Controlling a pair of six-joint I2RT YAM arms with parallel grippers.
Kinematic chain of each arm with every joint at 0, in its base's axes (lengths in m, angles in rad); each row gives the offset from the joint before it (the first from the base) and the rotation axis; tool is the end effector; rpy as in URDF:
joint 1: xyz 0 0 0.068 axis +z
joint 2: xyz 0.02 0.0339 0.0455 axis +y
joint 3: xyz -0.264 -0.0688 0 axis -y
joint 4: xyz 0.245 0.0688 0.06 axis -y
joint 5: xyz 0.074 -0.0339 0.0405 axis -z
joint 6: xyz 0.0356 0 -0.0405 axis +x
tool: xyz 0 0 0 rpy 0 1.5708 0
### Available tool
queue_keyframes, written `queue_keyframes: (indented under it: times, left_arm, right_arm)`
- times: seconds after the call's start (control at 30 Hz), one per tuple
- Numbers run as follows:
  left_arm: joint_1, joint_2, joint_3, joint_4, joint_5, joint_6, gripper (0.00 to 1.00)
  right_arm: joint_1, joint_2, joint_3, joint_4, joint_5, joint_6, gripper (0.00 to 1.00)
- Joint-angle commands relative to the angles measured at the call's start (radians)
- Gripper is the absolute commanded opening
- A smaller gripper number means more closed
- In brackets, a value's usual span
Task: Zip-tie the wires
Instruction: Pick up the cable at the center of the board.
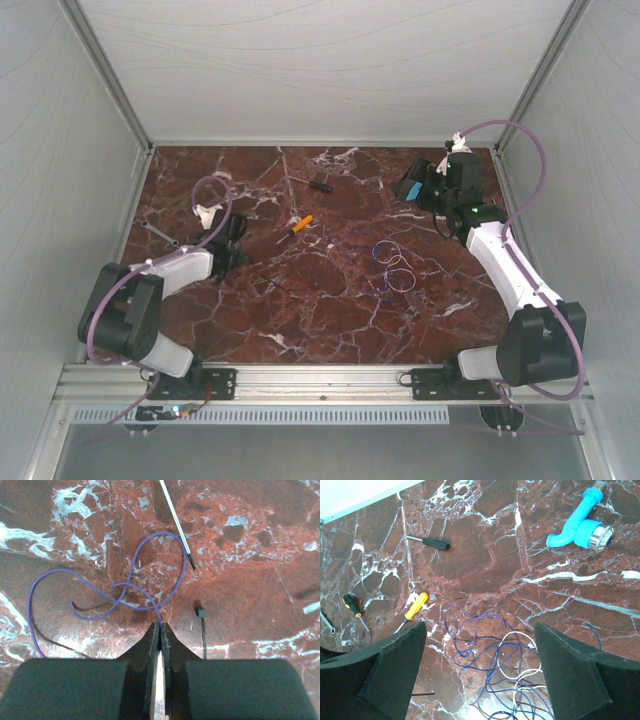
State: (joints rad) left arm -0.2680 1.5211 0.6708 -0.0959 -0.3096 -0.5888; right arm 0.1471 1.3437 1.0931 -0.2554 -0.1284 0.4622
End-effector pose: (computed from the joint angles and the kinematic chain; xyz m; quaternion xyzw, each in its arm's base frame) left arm 0.2697 -0.0628 0.1451 -0.1969 0.9206 0.0074 0.3371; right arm 0.3044 0.0497 0.3151 0.1027 0.8543 0.2047 0.4666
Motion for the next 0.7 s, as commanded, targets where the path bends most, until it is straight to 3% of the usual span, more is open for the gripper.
queue_keyframes:
  times: [0.0,0.37,0.67]
  left_arm:
    - [-0.003,-0.110,-0.003,-0.019,0.051,0.014,0.00]
    - [-0.036,-0.450,0.086,-0.185,0.056,0.031,0.00]
    - [-0.043,-0.686,0.187,-0.210,0.293,0.151,0.00]
  right_arm:
    - [0.005,0.001,-0.010,0.045,-0.009,0.009,0.87]
    - [0.022,-0.052,-0.064,0.162,-0.106,-0.017,0.87]
    - [0.109,-0.137,-0.168,0.393,-0.235,-0.059,0.86]
